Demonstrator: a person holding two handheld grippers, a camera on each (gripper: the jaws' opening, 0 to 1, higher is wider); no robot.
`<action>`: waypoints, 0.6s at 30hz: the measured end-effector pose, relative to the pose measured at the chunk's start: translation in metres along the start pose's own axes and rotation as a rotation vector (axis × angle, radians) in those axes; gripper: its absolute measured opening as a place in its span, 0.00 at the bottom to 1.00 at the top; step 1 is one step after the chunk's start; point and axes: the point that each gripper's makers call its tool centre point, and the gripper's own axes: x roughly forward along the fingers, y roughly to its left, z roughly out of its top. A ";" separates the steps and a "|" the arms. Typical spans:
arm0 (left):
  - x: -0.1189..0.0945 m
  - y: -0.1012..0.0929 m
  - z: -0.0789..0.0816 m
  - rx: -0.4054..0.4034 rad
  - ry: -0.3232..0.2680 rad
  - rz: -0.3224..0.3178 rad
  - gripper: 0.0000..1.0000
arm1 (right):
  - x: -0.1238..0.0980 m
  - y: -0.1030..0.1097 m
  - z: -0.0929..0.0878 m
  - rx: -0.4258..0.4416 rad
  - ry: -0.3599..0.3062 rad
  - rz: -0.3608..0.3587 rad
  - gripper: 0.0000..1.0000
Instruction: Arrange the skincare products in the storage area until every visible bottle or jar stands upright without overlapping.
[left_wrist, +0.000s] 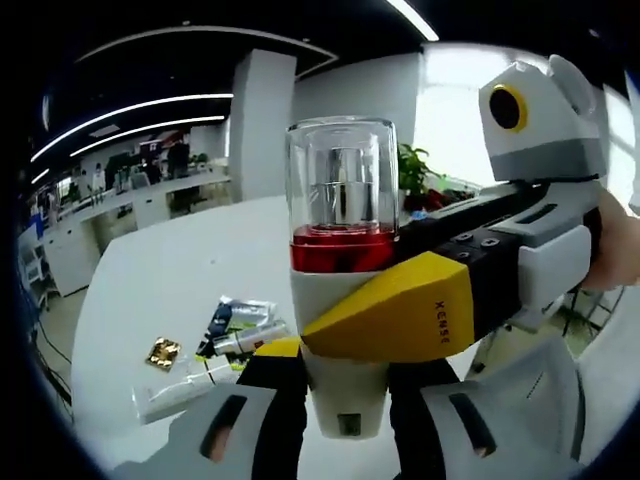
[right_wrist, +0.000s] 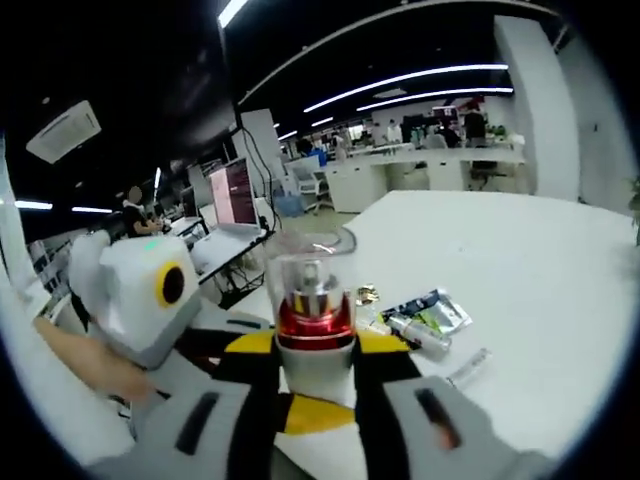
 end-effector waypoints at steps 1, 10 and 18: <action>0.000 -0.001 -0.002 0.002 0.010 -0.008 0.27 | -0.001 0.002 -0.003 -0.021 0.003 0.013 0.28; -0.007 -0.027 -0.007 0.014 0.027 -0.129 0.27 | -0.021 0.011 -0.008 -0.081 -0.007 0.101 0.29; -0.011 -0.056 0.002 0.105 0.029 -0.395 0.27 | -0.038 0.016 0.002 -0.163 -0.054 0.184 0.33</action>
